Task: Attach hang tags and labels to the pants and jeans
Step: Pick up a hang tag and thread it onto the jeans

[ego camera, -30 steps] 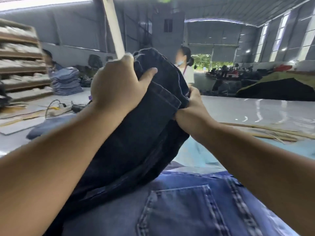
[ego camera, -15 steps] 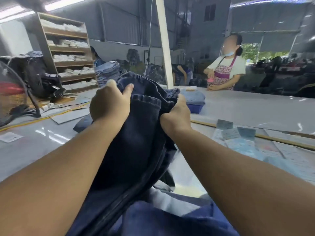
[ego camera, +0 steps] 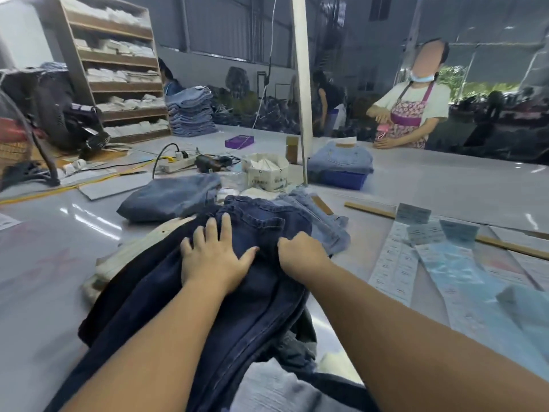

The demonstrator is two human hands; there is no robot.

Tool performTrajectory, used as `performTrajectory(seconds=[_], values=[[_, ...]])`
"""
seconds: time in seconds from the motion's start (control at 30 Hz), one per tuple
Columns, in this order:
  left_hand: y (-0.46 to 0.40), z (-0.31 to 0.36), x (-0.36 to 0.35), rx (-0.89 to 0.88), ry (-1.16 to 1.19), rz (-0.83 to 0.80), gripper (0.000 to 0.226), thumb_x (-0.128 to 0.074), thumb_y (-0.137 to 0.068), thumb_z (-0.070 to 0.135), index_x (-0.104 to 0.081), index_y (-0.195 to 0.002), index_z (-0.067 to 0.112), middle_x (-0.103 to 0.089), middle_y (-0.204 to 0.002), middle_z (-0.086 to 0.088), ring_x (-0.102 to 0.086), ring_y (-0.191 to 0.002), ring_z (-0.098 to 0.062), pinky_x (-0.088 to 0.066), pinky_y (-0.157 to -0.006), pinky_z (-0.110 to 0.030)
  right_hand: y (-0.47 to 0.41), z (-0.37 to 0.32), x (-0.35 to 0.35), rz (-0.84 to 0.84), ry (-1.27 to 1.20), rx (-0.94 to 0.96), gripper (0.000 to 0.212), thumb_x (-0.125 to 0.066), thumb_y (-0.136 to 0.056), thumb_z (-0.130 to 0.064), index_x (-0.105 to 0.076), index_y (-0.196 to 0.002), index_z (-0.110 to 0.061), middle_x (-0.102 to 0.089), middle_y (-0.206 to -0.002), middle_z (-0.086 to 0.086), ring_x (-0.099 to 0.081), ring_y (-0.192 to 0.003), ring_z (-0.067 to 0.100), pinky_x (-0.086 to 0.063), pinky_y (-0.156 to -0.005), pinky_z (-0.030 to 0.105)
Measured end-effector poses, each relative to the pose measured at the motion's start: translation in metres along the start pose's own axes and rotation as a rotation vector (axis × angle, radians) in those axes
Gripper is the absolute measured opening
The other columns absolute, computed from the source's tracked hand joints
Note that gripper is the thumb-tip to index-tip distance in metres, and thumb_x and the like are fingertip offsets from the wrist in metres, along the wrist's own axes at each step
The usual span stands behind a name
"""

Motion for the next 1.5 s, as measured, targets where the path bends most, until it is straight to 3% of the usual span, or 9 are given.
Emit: performTrajectory(seconds=[0.27,0.37,0.47,0.53,0.6,0.73,0.97,1.23,1.5], values=[[0.027,0.002,0.003,-0.133,-0.097,-0.292,0.083,-0.014,-0.090,0.076,0.016,-0.154,0.032,0.031,-0.159,-0.007,0.023,-0.148,-0.030,0.005,-0.119,-0.057,0.035,0.003,-0.001,-0.284,0.425,0.111,0.071,-0.048,-0.096,-0.025,-0.010,-0.154,-0.009,-0.046,-0.139,0.019,-0.052,-0.120,0.035,-0.046,-0.086,0.040],[0.044,0.014,0.025,-0.104,-0.162,-0.476,0.079,-0.024,-0.096,0.066,0.011,-0.156,0.030,0.027,-0.160,-0.011,0.017,-0.148,-0.037,-0.006,-0.118,-0.060,0.060,0.006,0.019,-0.369,0.519,0.172,0.062,-0.049,-0.099,-0.029,-0.023,-0.151,-0.008,-0.047,-0.140,0.018,-0.053,-0.117,0.032,-0.046,-0.088,0.038],[0.073,0.051,0.060,-0.240,-0.152,-0.671,0.063,-0.037,-0.098,0.050,-0.031,-0.152,0.017,-0.018,-0.161,-0.018,-0.032,-0.141,-0.037,-0.033,-0.109,-0.047,0.103,0.016,0.046,-0.472,0.647,0.212,0.042,-0.052,-0.098,-0.033,-0.055,-0.131,-0.007,-0.058,-0.130,0.014,-0.056,-0.110,0.031,-0.044,-0.087,0.037],[0.098,0.084,0.089,-0.393,-0.074,-0.718,0.051,-0.046,-0.094,0.053,-0.062,-0.122,0.013,-0.061,-0.127,-0.009,-0.058,-0.113,-0.027,-0.045,-0.094,-0.037,0.135,0.031,0.063,-0.552,0.635,0.152,0.042,-0.054,-0.098,-0.034,-0.059,-0.128,-0.006,-0.061,-0.125,0.014,-0.058,-0.108,0.032,-0.045,-0.084,0.035],[0.128,0.120,0.124,-0.540,-0.021,-0.687,0.052,-0.048,-0.091,0.061,-0.065,-0.098,0.013,-0.064,-0.102,-0.004,-0.059,-0.096,-0.023,-0.044,-0.082,-0.035,0.170,0.050,0.088,-0.581,0.605,0.074,0.043,-0.055,-0.098,-0.033,-0.059,-0.129,-0.004,-0.061,-0.123,0.017,-0.057,-0.094,0.030,-0.046,-0.079,0.035],[0.200,0.192,0.185,-0.819,-0.056,-0.551,0.047,-0.045,-0.095,0.056,-0.066,-0.103,0.015,-0.063,-0.106,-0.003,-0.056,-0.095,-0.019,-0.042,-0.080,-0.032,0.247,0.090,0.159,-0.459,0.607,-0.017,0.041,-0.059,-0.094,-0.038,-0.061,-0.119,-0.005,-0.063,-0.119,0.012,-0.058,-0.100,0.029,-0.049,-0.096,0.041],[0.318,0.289,0.228,-1.192,0.019,-0.636,0.043,-0.048,-0.096,0.046,-0.062,-0.126,0.018,-0.061,-0.130,-0.003,-0.054,-0.114,-0.021,-0.040,-0.097,-0.028,0.379,0.166,0.238,-0.268,0.493,-0.127,0.040,-0.069,-0.086,-0.042,-0.064,-0.118,-0.018,-0.064,-0.111,0.000,-0.059,-0.099,0.021,-0.050,-0.084,0.032],[0.318,0.296,0.202,-1.059,0.241,-0.605,0.078,-0.070,-0.041,0.084,-0.051,-0.096,0.032,-0.059,-0.094,0.014,-0.055,-0.086,-0.007,-0.043,-0.072,-0.031,0.463,0.228,0.251,0.144,0.228,-0.206,0.052,-0.073,-0.076,-0.056,-0.063,-0.117,-0.025,-0.063,-0.104,-0.009,-0.061,-0.092,0.010,-0.055,-0.077,0.030],[0.277,0.289,0.221,-0.866,0.623,-0.242,0.044,-0.082,-0.071,0.049,-0.047,-0.086,0.027,-0.060,-0.091,0.000,-0.053,-0.076,-0.012,-0.037,-0.064,-0.030,0.472,0.235,0.233,0.262,-0.047,-0.051,0.040,-0.062,-0.077,-0.068,-0.063,-0.100,-0.035,-0.066,-0.080,-0.015,-0.061,-0.074,0.002,-0.045,-0.067,0.025]])
Point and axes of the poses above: each hand's wrist, its own y-axis away from the middle knuckle, its own x-axis out of the back of the hand, z = x × y, the point moved 3 cm from there along -y, towards the middle knuckle
